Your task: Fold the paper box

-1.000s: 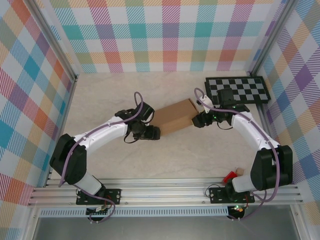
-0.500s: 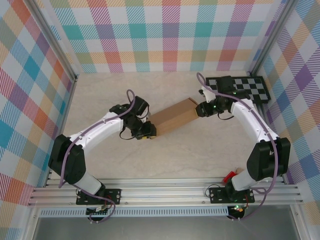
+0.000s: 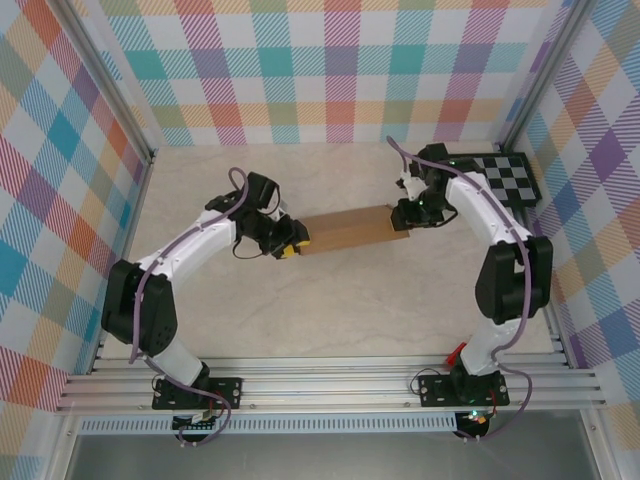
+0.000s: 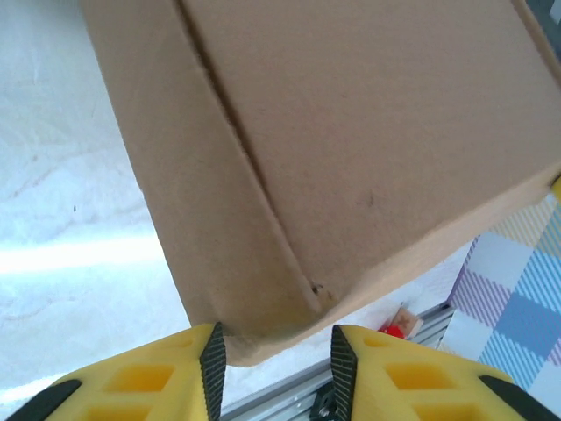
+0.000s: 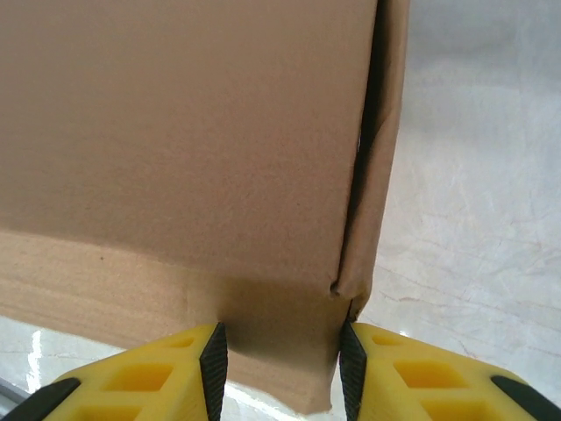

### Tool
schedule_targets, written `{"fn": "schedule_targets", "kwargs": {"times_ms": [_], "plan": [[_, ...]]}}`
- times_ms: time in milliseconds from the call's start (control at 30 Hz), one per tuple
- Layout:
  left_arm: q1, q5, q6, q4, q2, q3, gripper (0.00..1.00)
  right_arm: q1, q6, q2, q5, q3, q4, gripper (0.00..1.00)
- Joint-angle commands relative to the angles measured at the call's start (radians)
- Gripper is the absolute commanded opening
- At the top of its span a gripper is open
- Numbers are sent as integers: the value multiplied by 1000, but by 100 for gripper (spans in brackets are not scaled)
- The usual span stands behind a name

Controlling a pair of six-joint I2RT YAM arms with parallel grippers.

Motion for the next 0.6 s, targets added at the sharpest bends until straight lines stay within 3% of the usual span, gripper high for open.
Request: {"fn": "schedule_targets", "kwargs": {"times_ms": [0, 167, 267, 333, 433, 567], "plan": [[25, 61, -25, 35, 49, 76, 43, -8, 50, 54, -32, 92, -84, 40], [45, -5, 81, -81, 118, 210, 46, -15, 38, 75, -15, 146, -61, 42], [48, -112, 196, -154, 129, 247, 53, -16, 1, -13, -38, 42, 81, 63], [50, -190, 289, -178, 130, 231, 58, -16, -82, -76, -54, -49, 172, 65], [53, -277, 446, -174, 127, 175, 63, -17, -273, -171, -65, -201, 306, 67], [28, -383, 742, -44, 59, 97, 78, -16, -778, -280, -194, -394, 488, 78]]}}
